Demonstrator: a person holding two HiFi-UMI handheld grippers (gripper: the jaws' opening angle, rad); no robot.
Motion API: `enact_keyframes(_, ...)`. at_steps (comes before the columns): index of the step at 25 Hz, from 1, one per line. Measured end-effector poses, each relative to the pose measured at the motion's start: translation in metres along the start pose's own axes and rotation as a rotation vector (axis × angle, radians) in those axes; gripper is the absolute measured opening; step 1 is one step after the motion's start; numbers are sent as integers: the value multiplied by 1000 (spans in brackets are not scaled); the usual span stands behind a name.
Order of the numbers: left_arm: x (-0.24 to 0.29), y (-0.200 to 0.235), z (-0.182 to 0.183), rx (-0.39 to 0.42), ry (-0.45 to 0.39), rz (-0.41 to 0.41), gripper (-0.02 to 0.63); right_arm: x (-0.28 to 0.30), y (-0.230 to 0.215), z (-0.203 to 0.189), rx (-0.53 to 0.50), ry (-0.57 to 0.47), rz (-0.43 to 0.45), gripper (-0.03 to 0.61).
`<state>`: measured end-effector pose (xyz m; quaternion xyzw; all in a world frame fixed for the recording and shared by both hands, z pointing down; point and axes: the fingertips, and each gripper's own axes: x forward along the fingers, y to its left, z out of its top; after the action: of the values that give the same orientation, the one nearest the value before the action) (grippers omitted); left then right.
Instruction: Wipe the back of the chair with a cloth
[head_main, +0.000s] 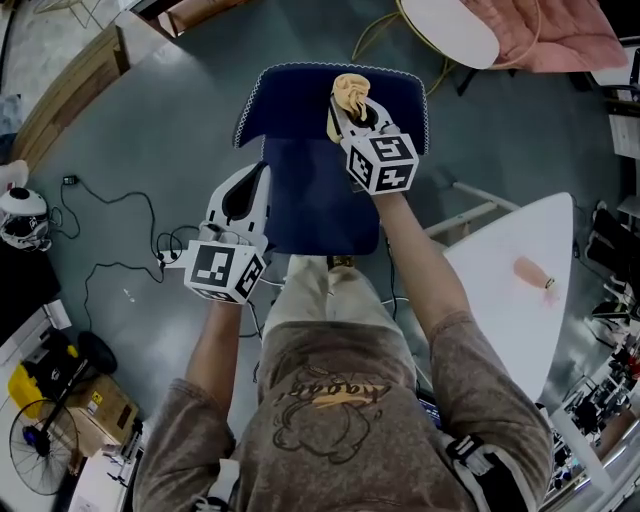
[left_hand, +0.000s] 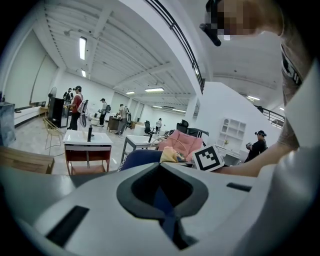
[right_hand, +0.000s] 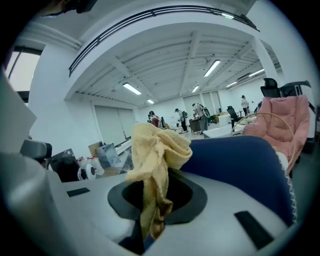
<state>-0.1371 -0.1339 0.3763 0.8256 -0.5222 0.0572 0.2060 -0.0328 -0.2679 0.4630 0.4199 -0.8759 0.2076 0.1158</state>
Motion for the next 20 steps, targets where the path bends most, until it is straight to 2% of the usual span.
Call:
enact_keyframes(12, -22, 34, -9, -10, 13, 52, 8, 62, 98, -25, -53, 56, 178, 71)
enact_keyframes(17, -26, 40, -12, -11, 11, 53, 8, 64, 118, -30, -35, 54, 215, 71)
enact_keyframes(20, -25, 38, -14, -11, 9, 46, 8, 55, 114, -30, -33, 38, 205, 71)
